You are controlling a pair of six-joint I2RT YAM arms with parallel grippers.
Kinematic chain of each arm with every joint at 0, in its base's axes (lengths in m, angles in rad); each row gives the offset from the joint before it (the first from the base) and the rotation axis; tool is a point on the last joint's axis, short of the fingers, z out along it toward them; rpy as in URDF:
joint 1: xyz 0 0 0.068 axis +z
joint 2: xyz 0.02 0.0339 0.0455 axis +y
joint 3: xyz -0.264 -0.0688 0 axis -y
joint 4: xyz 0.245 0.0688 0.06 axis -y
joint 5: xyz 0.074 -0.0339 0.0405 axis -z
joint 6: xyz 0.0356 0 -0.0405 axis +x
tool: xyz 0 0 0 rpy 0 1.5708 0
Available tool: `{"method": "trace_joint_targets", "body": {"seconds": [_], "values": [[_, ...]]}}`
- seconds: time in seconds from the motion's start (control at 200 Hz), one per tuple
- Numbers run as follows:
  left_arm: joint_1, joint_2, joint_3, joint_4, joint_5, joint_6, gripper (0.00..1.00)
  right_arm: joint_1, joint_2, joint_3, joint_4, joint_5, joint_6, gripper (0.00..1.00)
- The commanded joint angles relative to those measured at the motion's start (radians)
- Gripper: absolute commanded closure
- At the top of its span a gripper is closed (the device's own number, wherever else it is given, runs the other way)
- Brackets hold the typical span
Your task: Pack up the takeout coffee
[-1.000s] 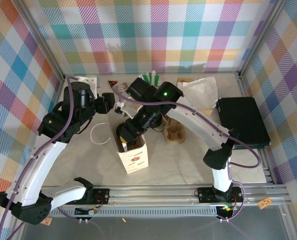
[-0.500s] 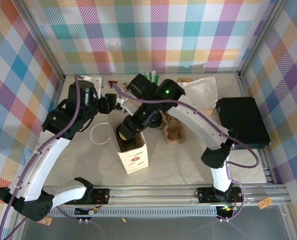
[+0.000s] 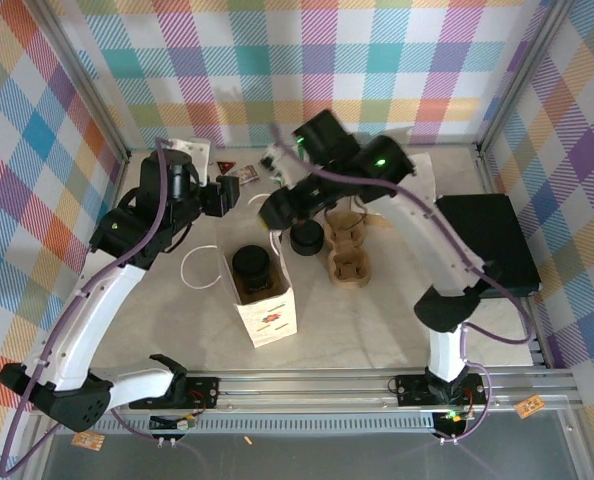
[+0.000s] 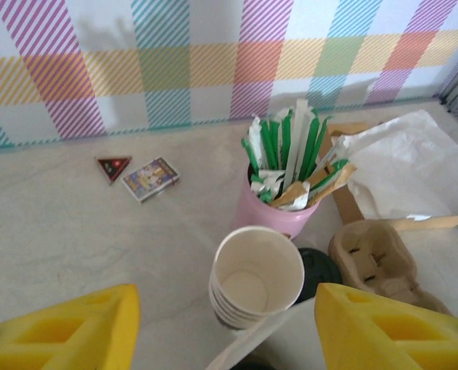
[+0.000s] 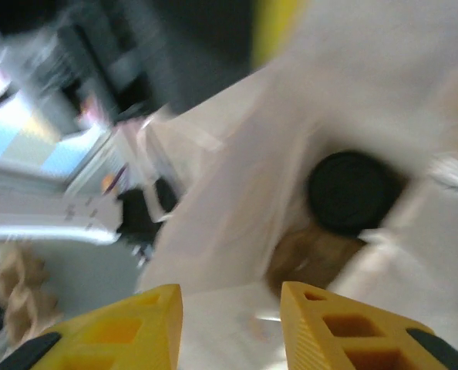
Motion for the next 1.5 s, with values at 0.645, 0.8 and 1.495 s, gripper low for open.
{"method": "trace_joint_targets", "body": {"seconds": [0.645,0.8,1.495], "values": [[-0.056,0.314,0.319,0.089,0.164,0.084,0.37,-0.721,0.129,-0.26,0.336,0.41,0.205,0.34],[-0.056,0.331,0.325,0.09,0.132,0.086,0.36,-0.721,0.377,-0.006,0.208,0.396,0.189,0.25],[-0.056,0.393,0.344,0.083,0.065,0.039,0.35,-0.72,0.664,0.06,0.216,0.351,0.054,0.15]]}}
